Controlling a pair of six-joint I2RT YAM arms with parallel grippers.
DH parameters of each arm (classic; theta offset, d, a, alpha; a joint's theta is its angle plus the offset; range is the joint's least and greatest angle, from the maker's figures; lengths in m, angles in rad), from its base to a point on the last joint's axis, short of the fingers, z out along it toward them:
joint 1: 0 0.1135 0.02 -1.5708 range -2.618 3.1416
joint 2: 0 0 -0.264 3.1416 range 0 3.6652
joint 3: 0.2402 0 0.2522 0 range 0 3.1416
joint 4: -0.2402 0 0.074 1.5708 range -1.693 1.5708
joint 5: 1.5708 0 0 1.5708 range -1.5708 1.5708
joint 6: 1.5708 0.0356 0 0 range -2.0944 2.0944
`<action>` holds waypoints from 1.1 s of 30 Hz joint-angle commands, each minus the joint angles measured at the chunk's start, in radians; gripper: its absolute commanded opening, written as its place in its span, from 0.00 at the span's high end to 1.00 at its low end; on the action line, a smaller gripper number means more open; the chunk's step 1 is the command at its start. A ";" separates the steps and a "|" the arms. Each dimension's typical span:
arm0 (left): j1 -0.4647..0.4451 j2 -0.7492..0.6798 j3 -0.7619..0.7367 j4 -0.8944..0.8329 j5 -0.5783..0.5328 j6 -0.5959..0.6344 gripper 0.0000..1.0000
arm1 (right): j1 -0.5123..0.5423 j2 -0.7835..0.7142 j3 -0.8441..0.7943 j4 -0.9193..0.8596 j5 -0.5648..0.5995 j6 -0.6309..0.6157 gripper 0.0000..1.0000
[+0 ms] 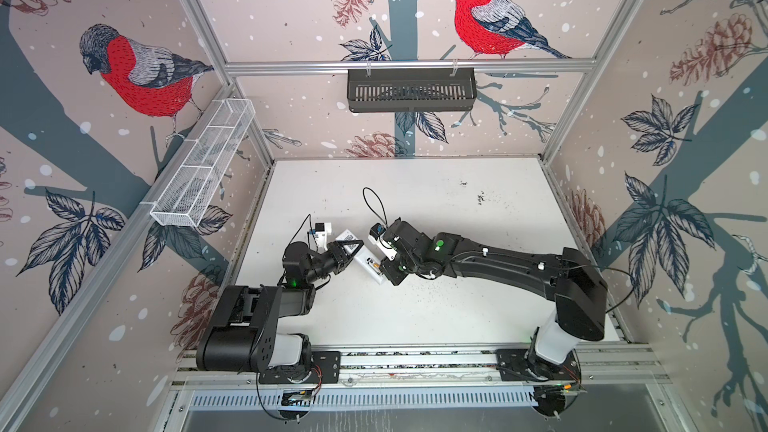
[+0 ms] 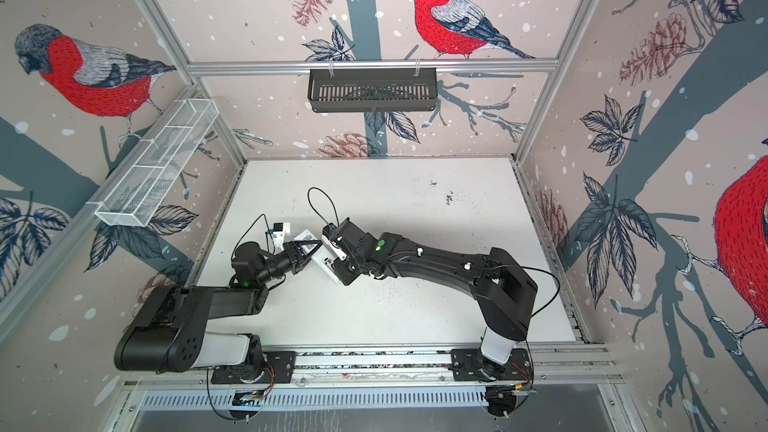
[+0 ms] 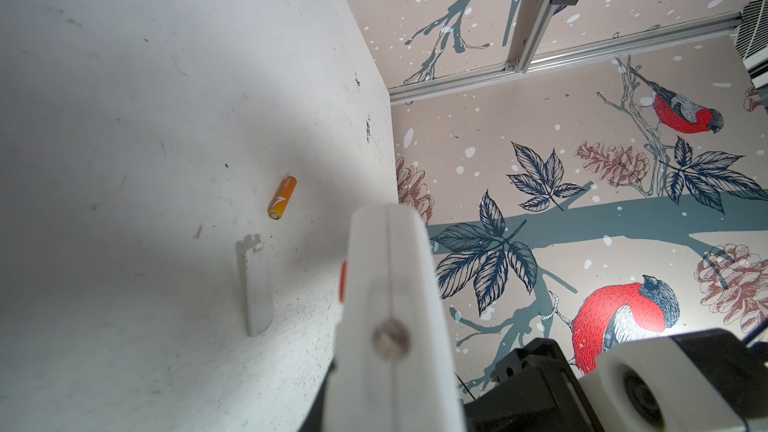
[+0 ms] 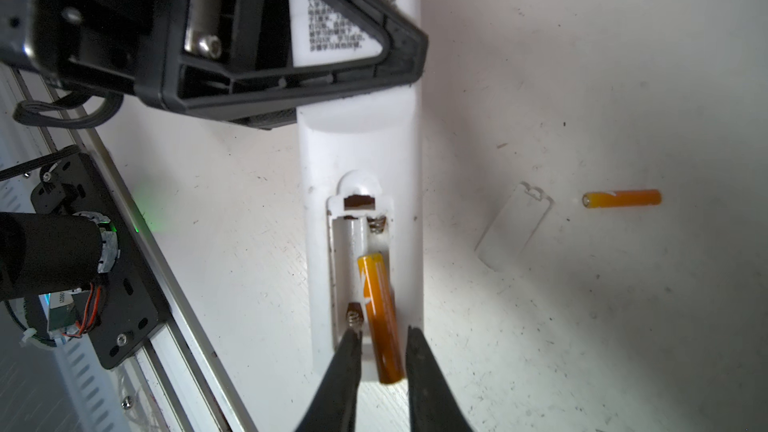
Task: Load the batteries into the remote control
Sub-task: 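Press the orange battery down into the compartment with the right gripper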
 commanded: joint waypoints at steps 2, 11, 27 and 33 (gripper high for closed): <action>0.008 -0.011 0.007 0.014 0.015 0.022 1.00 | 0.004 -0.004 0.003 -0.014 0.007 -0.005 0.77; 0.011 -0.028 0.013 -0.009 0.017 0.032 1.00 | 0.007 0.009 0.014 -0.019 0.021 -0.013 0.82; 0.016 -0.047 0.017 -0.038 0.019 0.039 1.00 | 0.013 0.046 0.047 -0.030 0.043 -0.008 0.86; 0.017 -0.057 0.015 -0.045 0.022 0.039 1.00 | 0.018 0.068 0.064 -0.022 0.045 0.001 0.86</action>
